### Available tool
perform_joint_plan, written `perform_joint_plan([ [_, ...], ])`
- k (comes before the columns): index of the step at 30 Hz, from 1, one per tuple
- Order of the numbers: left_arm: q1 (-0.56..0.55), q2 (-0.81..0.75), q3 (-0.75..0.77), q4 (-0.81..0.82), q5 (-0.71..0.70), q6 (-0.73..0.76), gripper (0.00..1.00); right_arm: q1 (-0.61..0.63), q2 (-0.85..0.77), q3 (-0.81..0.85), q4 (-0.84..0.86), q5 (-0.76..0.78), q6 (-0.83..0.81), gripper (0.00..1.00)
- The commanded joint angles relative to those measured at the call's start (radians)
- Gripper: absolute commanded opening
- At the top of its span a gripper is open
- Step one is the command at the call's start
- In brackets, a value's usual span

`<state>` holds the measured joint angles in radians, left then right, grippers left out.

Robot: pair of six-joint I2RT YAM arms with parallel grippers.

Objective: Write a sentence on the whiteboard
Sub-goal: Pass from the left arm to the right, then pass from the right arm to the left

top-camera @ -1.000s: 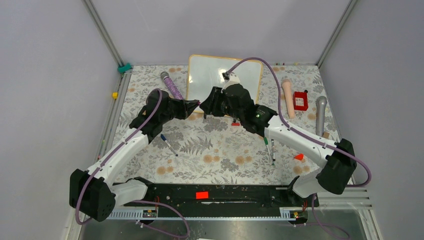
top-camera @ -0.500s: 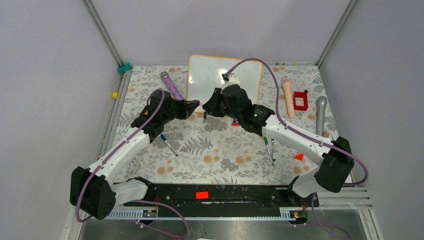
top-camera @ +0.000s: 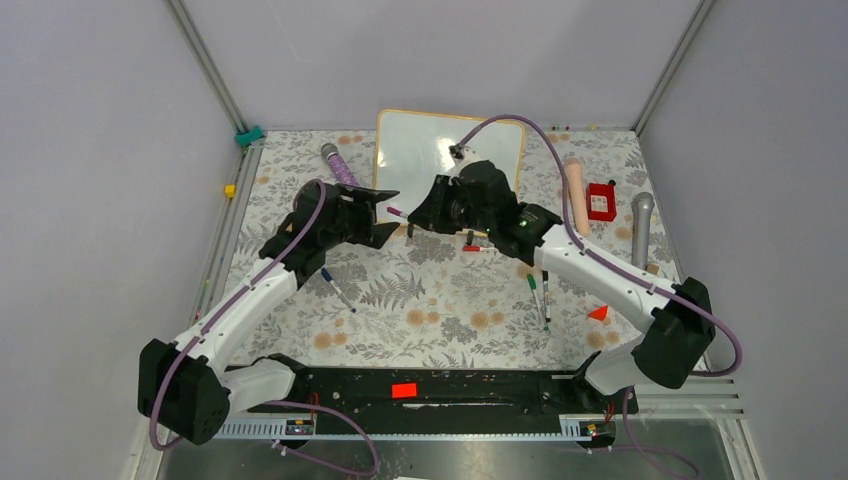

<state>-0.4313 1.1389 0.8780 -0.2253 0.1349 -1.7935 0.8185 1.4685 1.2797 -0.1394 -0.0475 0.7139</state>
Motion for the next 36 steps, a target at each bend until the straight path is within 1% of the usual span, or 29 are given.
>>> perform_joint_plan([
  [1, 0.053, -0.018, 0.035, -0.070, 0.099, 0.016, 0.71, -0.103, -0.064, -0.014, -0.042, -0.198, 0.054, 0.00],
  [5, 0.125, 0.035, 0.094, -0.073, 0.291, 0.267, 0.76, -0.178, -0.106, -0.021, -0.102, -0.315, 0.091, 0.00],
  [7, 0.136, 0.069, 0.132, -0.039, 0.409, 0.426, 0.78, -0.205, -0.127, -0.006, -0.177, -0.344, 0.092, 0.00],
  [10, 0.123, 0.083, 0.159, 0.006, 0.502, 0.604, 0.83, -0.243, -0.145, 0.020, -0.278, -0.429, 0.092, 0.00],
  [12, 0.108, 0.060, 0.156, 0.060, 0.536, 0.697, 0.89, -0.265, -0.161, 0.023, -0.302, -0.500, 0.094, 0.00],
  [13, 0.101, 0.042, 0.149, 0.085, 0.552, 0.732, 0.91, -0.273, -0.171, 0.021, -0.304, -0.532, 0.096, 0.00],
  [15, 0.091, 0.029, 0.123, 0.176, 0.605, 0.756, 0.92, -0.283, -0.195, 0.022, -0.307, -0.586, 0.098, 0.00],
  [17, 0.084, 0.031, 0.094, 0.304, 0.665, 0.736, 0.92, -0.288, -0.211, 0.031, -0.311, -0.624, 0.097, 0.00],
  [19, 0.079, 0.044, 0.063, 0.439, 0.735, 0.681, 0.89, -0.294, -0.220, 0.047, -0.311, -0.661, 0.094, 0.00],
  [20, 0.076, 0.055, 0.051, 0.508, 0.769, 0.641, 0.85, -0.294, -0.221, 0.057, -0.311, -0.676, 0.091, 0.00],
  [22, 0.061, 0.087, 0.036, 0.648, 0.830, 0.531, 0.78, -0.294, -0.225, 0.075, -0.294, -0.705, 0.085, 0.00],
  [23, 0.051, 0.103, 0.025, 0.747, 0.856, 0.466, 0.75, -0.294, -0.230, 0.078, -0.275, -0.717, 0.088, 0.00],
  [25, 0.038, 0.124, -0.006, 0.927, 0.882, 0.309, 0.74, -0.294, -0.242, 0.080, -0.230, -0.734, 0.098, 0.00],
  [27, 0.034, 0.141, -0.024, 1.066, 0.892, 0.203, 0.73, -0.296, -0.253, 0.082, -0.214, -0.733, 0.107, 0.00],
  [29, 0.034, 0.156, -0.036, 1.211, 0.903, 0.111, 0.70, -0.297, -0.259, 0.080, -0.208, -0.731, 0.117, 0.00],
  [31, 0.033, 0.168, -0.036, 1.289, 0.912, 0.045, 0.64, -0.297, -0.264, 0.069, -0.192, -0.732, 0.129, 0.00],
  [33, 0.031, 0.177, -0.036, 1.335, 0.924, 0.005, 0.61, -0.298, -0.267, 0.060, -0.171, -0.731, 0.143, 0.00],
  [36, 0.031, 0.179, -0.035, 1.365, 0.950, -0.023, 0.56, -0.302, -0.266, 0.057, -0.168, -0.724, 0.153, 0.00],
])
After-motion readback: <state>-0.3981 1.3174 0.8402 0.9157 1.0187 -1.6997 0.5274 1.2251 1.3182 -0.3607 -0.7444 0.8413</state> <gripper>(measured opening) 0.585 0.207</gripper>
